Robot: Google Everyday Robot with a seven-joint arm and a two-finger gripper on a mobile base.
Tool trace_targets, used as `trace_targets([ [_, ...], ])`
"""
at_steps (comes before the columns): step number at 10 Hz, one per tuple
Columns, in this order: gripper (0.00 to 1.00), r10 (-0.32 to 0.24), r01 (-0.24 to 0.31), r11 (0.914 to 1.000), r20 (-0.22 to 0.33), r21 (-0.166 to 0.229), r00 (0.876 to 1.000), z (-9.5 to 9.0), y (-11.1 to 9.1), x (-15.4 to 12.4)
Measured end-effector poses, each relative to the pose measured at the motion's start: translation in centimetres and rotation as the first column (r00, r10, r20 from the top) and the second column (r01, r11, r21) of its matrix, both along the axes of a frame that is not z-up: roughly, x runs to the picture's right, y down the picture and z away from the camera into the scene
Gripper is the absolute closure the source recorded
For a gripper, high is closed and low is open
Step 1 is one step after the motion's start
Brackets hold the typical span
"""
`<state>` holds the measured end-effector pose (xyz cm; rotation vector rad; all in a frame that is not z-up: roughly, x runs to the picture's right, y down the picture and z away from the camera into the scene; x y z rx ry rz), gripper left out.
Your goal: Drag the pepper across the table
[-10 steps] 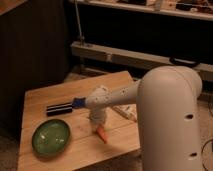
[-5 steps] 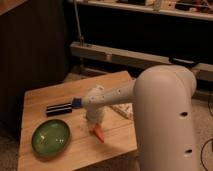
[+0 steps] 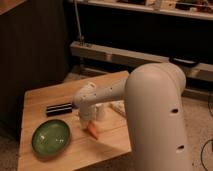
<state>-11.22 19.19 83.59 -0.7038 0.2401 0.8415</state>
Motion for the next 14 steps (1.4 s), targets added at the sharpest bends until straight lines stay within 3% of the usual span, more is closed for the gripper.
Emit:
trace_targets([
  [3,0.85,-0.021,0.021,0.9998,0.014,0.002,1.0,1.1,-0.6,-1.6],
  [14,0.86,-0.088,0.087,0.996,0.055,0.018,0.995,3.9,-2.5,-6.7],
])
